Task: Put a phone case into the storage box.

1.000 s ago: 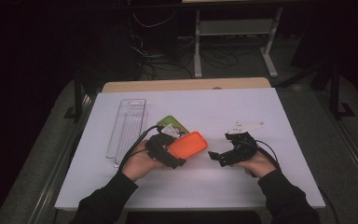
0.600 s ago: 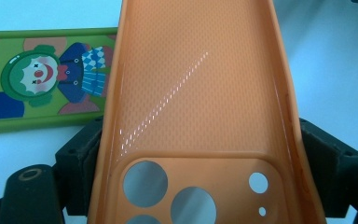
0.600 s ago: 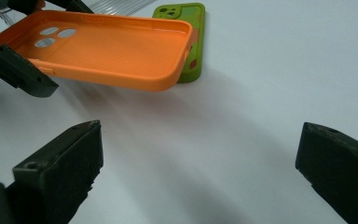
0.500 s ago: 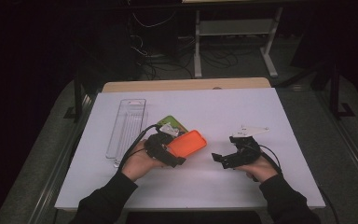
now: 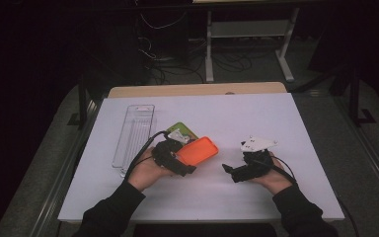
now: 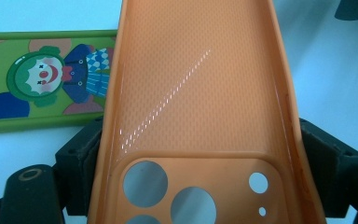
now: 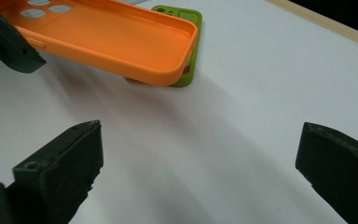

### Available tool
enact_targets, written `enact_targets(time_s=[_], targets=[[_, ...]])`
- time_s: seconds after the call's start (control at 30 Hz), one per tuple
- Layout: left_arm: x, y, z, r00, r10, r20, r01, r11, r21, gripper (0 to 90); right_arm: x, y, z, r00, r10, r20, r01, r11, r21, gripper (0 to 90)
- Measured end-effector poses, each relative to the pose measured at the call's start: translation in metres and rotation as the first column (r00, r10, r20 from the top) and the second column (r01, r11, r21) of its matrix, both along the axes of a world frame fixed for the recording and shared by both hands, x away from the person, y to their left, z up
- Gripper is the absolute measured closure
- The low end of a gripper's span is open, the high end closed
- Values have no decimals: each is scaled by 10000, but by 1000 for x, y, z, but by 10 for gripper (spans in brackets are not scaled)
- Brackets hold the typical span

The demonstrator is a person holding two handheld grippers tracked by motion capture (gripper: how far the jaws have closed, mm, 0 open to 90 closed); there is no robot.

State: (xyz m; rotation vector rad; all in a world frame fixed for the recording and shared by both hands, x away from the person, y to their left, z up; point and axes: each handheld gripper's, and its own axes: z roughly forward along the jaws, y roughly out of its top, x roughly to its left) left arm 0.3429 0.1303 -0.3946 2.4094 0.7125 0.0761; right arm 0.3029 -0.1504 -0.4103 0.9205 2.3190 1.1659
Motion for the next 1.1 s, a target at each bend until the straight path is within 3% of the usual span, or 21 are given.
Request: enact_targets(time_s=[0.27,0.6,0.77,0.8,0.83,0.87,1.0,1.03,1.1], targets=[[0,0,0,10000,-17,37,17,10000,19,160,-5,8,-3,9947,347,966,-237,9933,-1133,0],[1,1,0,9998,-118,151,118,9999,56,160,-12,18,-6,9707,1057,2158,-497,9669,-2503,0],[0,0,0,9999,-29,134,30,10000,-66,160,-15,22,-8,9481,1394,2859,-378,9419,-3339,0],[1,1,1,9997,-192,147,191,9998,101,160,-16,23,-9,9432,1463,2984,-353,9369,-3479,0],[1,1,1,9997,-207,138,205,9997,104,160,-16,24,-9,9348,1594,3173,-323,9280,-3711,0],[0,-2,-1,9999,112,93,-110,9997,-231,160,-17,25,-10,9286,1677,3310,-276,9208,-3890,0],[0,-1,-1,9999,88,100,-86,9997,-214,160,-19,29,-12,8977,2055,3897,-72,8913,-4534,0],[0,-2,-1,9999,130,85,-127,9995,-276,160,-20,30,-13,8897,2109,4048,-1,8870,-4618,0],[-1,-2,-1,9999,122,94,-120,9996,-266,160,-22,32,-15,8820,2185,4175,57,8810,-4730,0]])
